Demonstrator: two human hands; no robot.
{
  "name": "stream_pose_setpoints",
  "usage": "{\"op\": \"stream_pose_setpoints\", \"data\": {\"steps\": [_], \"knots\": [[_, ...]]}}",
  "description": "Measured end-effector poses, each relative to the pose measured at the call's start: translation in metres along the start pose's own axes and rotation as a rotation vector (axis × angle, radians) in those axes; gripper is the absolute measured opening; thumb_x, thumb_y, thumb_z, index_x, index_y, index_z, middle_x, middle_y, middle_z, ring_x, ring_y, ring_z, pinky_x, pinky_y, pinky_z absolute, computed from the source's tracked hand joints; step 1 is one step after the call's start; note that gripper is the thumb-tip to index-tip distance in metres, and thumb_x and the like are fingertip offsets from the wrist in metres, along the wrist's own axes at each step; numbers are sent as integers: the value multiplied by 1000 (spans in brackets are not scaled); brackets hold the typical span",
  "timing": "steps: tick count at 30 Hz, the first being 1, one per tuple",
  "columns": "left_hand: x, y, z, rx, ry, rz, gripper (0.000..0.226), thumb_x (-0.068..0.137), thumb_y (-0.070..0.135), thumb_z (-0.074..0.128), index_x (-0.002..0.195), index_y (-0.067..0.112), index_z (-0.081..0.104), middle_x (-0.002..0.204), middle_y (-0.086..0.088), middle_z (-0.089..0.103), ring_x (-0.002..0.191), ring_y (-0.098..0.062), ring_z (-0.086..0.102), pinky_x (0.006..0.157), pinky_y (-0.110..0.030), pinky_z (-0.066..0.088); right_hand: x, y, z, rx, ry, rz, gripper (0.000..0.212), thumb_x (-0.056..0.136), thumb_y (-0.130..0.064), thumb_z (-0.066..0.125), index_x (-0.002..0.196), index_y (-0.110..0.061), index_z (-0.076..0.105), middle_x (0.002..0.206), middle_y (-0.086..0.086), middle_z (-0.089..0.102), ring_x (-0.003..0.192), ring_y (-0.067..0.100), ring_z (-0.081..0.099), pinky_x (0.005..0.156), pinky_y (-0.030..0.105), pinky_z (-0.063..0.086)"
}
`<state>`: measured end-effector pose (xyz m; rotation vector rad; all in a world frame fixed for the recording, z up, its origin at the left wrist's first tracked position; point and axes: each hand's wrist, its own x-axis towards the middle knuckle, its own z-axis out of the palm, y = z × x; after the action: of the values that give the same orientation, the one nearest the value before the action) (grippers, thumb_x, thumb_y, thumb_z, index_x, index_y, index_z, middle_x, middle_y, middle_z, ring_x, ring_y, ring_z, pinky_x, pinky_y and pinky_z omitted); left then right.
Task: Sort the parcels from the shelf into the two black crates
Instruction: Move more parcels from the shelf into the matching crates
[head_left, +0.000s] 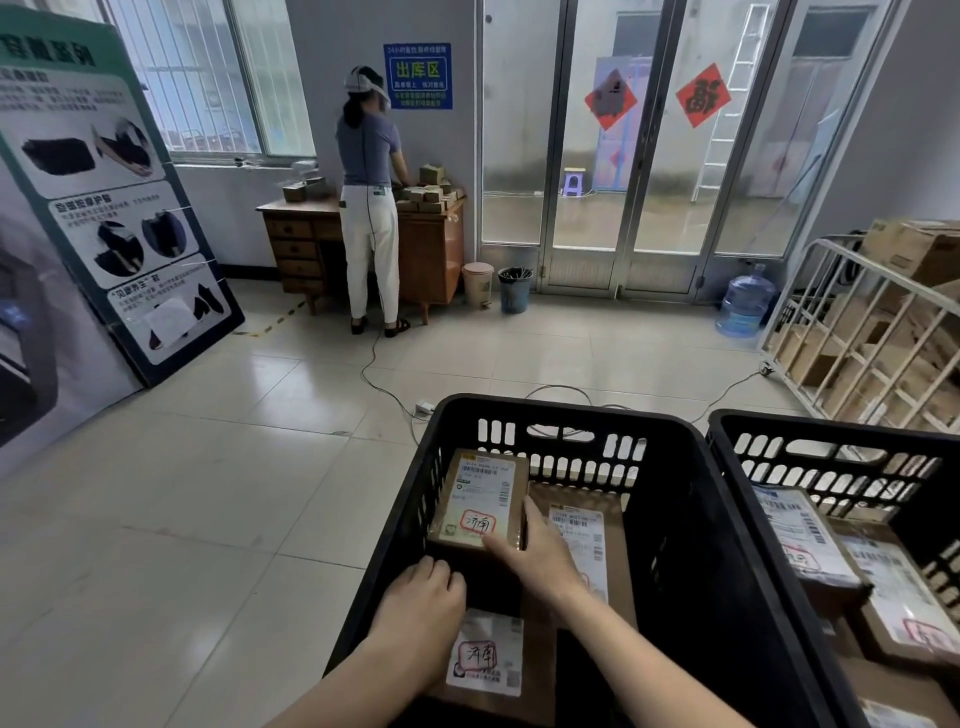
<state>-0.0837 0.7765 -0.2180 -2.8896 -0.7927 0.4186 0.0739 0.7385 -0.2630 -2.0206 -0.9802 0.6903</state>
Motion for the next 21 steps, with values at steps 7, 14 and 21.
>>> {"op": "stream_pose_setpoints", "data": {"steps": [7,14,21], "knots": [[2,-2,7,-33,-9,8,50,88,11,53,134,5,35,136,-14,39,128,-27,33,109,-35,28,7,1,-2,-458,-45,-133,90,79,-32,70,148,-23,13,150,4,26,134,22,33,106,34,37],[-2,-2,3,1,-10,2,51,88,11,52,135,4,34,135,-15,40,127,-29,33,108,-35,28,5,-4,-3,-545,-50,-123,93,79,-31,70,149,-21,11,147,6,30,132,24,38,105,36,41],[-11,1,-5,37,-5,-17,50,89,12,52,135,4,35,137,-15,40,128,-29,34,110,-37,28,-11,-11,-10,-658,-49,-90,97,82,-34,65,150,-19,-2,157,12,4,144,28,11,117,41,19]]}}
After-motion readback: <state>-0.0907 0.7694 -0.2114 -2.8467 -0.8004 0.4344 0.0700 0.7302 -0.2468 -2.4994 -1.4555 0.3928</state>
